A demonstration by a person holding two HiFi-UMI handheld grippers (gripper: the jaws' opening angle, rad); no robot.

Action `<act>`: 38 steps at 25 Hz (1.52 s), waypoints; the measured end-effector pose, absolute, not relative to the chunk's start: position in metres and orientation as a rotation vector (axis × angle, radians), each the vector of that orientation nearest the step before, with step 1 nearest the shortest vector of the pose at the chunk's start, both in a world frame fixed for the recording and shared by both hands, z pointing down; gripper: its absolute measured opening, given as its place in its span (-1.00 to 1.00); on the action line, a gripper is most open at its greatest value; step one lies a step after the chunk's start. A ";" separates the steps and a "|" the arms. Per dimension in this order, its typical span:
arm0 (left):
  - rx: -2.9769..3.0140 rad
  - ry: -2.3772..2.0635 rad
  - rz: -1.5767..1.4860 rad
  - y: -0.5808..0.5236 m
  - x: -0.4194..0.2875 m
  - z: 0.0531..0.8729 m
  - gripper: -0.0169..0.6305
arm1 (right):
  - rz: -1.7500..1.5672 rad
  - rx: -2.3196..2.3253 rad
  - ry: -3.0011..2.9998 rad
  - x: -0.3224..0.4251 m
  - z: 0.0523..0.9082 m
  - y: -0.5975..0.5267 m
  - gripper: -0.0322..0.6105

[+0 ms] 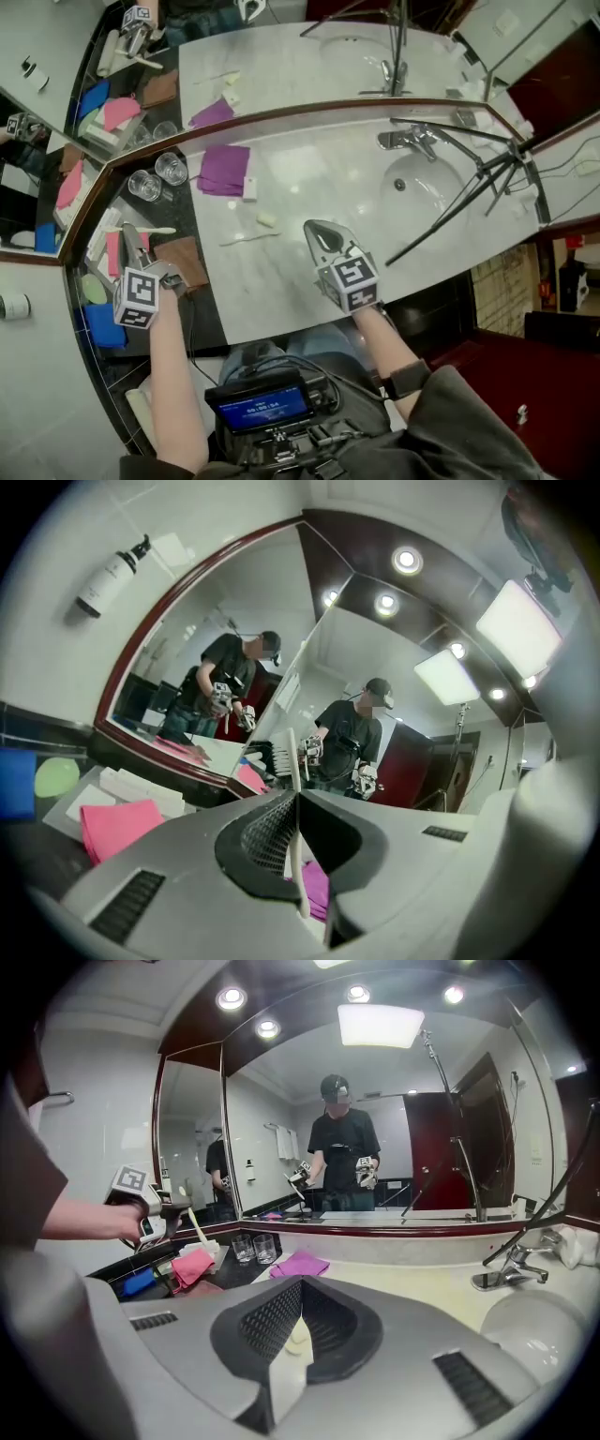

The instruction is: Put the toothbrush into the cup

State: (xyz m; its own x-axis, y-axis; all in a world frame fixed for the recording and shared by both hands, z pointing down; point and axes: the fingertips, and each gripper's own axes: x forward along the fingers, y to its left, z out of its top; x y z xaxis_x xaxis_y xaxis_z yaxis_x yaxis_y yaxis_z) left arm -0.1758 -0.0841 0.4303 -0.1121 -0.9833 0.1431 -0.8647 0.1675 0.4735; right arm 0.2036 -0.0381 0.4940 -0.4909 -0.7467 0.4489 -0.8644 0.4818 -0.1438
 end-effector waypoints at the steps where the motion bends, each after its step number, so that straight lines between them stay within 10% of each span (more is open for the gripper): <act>1: 1.736 -2.006 -0.386 -0.078 -0.164 0.436 -0.95 | 0.503 1.358 -2.408 0.208 0.493 -0.039 -0.89; 38: 1.092 -1.548 -0.511 0.004 0.013 0.668 -0.94 | 0.467 1.307 -2.384 0.255 0.510 -0.047 -0.89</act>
